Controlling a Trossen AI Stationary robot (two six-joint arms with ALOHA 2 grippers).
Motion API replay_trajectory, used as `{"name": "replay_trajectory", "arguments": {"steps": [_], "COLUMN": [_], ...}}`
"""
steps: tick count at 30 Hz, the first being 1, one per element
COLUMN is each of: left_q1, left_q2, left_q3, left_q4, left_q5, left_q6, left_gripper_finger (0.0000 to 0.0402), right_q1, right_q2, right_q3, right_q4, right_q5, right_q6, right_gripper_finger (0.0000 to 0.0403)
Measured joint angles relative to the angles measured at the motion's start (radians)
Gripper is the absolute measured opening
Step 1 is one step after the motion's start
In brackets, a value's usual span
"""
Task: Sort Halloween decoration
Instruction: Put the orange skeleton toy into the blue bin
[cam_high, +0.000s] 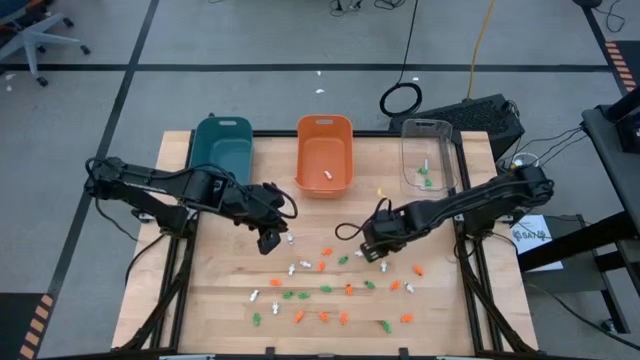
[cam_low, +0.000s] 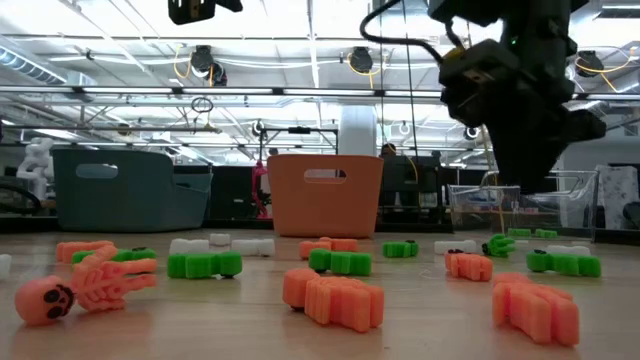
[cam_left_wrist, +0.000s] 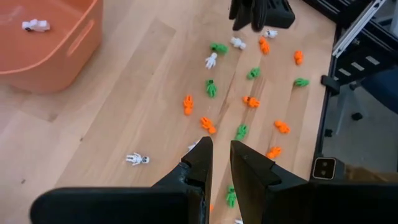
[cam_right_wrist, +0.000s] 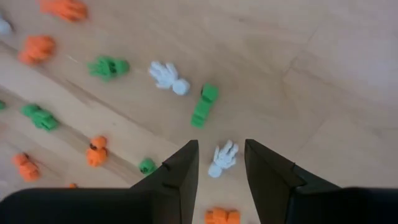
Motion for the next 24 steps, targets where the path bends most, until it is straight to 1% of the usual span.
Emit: {"name": "replay_trajectory", "arguments": {"steps": [5, 14, 22, 24], "left_q1": [0.0, 0.0, 0.0, 0.0], "left_q2": [0.0, 0.0, 0.0, 0.0], "left_q3": [0.0, 0.0, 0.0, 0.0], "left_q4": [0.0, -0.008, -0.009, -0.009], "left_q5": [-0.004, -0.015, -0.019, -0.02], "left_q6": [0.0, 0.021, 0.019, 0.018], "left_gripper_finger": [0.0056, 0.0056, 0.0056, 0.0056], "right_q1": [0.0, 0.0, 0.019, 0.028], "right_q2": [0.028, 0.03, 0.034, 0.034], "right_q3": [0.0, 0.0, 0.0, 0.0], "right_q4": [0.042, 0.057, 0.0, 0.0], "right_q5": [-0.013, -0.009, -0.011, -0.012], "right_q6": [-0.021, -0.02, 0.016, 0.038], "right_gripper_finger": [0.0114, 0.0114, 0.0115, 0.0121]}}
